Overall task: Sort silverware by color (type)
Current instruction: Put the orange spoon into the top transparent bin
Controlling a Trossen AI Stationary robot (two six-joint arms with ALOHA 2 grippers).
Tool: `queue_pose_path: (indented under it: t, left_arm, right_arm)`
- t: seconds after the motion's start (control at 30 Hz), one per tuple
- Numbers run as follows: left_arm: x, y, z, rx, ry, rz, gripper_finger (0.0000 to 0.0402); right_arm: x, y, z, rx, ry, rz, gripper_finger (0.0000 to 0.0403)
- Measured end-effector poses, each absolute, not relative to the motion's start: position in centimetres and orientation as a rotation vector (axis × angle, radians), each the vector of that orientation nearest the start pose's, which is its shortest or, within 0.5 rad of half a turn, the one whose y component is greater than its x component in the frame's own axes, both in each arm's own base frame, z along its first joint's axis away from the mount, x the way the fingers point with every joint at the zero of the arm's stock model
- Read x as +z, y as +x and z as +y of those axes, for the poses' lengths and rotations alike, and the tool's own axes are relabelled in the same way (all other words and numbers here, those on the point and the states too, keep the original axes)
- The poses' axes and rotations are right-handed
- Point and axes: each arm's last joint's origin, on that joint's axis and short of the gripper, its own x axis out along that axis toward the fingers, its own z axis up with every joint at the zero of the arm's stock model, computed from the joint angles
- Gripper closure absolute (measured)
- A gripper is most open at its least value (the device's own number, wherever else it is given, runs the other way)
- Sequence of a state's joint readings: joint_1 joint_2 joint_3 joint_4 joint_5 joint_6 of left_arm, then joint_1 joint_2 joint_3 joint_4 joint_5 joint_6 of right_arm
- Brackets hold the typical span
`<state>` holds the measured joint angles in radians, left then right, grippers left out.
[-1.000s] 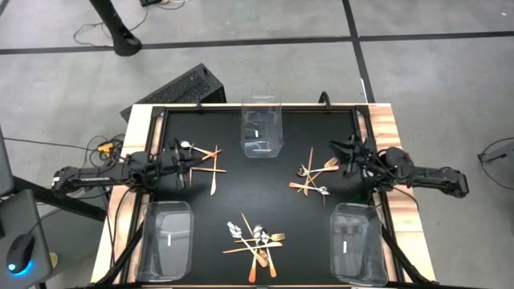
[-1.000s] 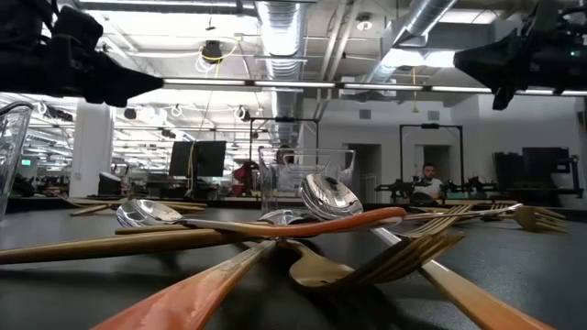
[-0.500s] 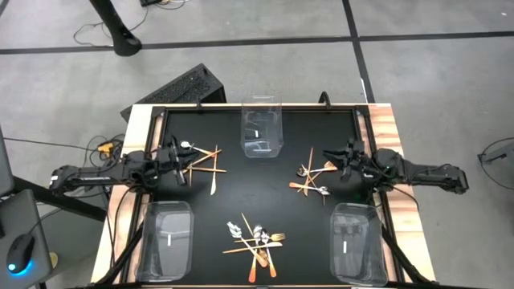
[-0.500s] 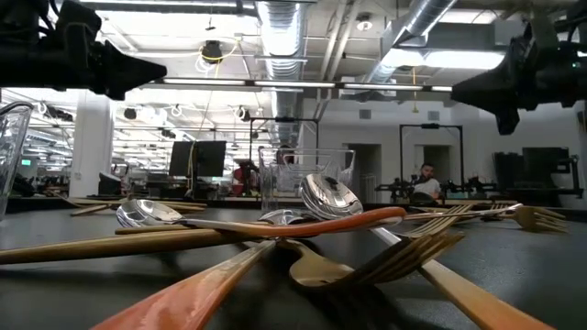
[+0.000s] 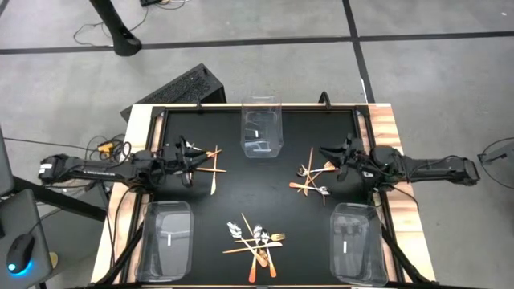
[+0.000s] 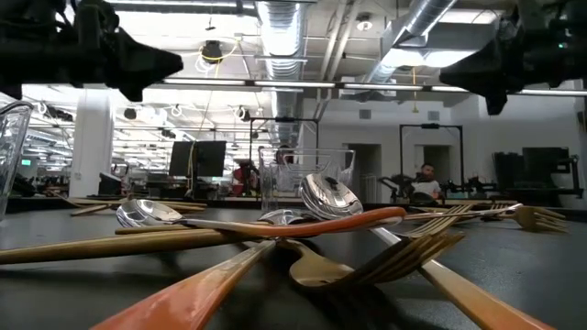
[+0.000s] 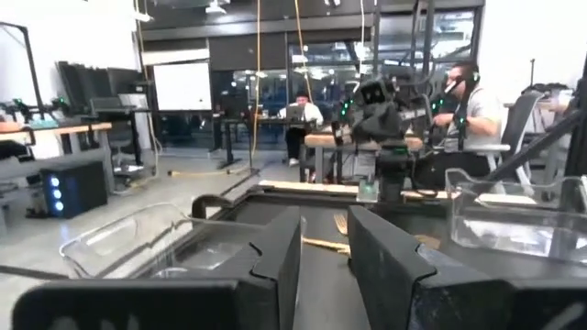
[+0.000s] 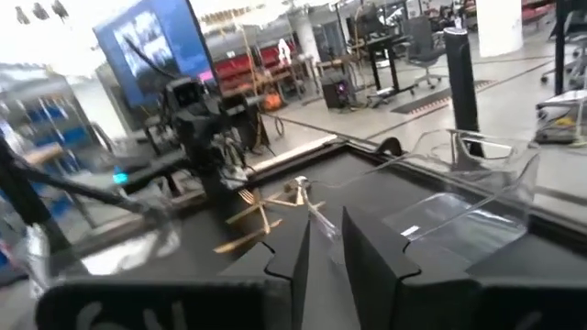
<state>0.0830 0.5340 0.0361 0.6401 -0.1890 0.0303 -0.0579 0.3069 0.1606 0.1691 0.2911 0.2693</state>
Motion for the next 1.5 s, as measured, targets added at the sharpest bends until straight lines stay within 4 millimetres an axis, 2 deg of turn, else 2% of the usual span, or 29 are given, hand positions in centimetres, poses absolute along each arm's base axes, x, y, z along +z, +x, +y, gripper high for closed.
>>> queue_pose_path:
  t: [0.27, 0.47, 0.6, 0.93, 1.07, 1.3, 1.5]
  left_arm:
    - [19.5, 15.3, 2.0, 0.325, 0.046, 0.007, 0.0315]
    - [19.0, 15.8, 2.6, 0.521, 0.064, 0.137, 0.0315]
    - [19.0, 15.9, 2.7, 0.543, 0.087, 0.144, 0.0315]
    - [19.0, 15.7, 3.6, 0.601, 0.084, 0.147, 0.0315]
    - [19.0, 15.7, 3.8, 0.612, 0.085, 0.148, 0.0315]
    - [19.0, 15.6, 4.2, 0.633, 0.156, 0.172, 0.0315]
    - [19.0, 15.5, 4.6, 0.658, 0.134, 0.167, 0.0315]
  right_arm:
    - [21.2, 13.1, -3.2, -0.597, 0.210, 0.071, 0.0242]
    - [20.7, 13.8, -4.9, -0.700, 0.336, 0.431, 0.0222]
    - [19.9, 14.2, -5.4, -0.674, 0.446, 0.702, 0.0228]
    - [16.1, 17.0, -6.0, -0.493, 0.439, 1.048, 0.0248]
    - [14.8, 17.6, -5.8, -0.453, 0.420, 1.124, 0.0248]
    - [13.8, 18.6, -5.2, -0.406, 0.372, 1.148, 0.0248]
    - [12.8, 18.9, -5.3, -0.403, 0.319, 1.212, 0.0251]
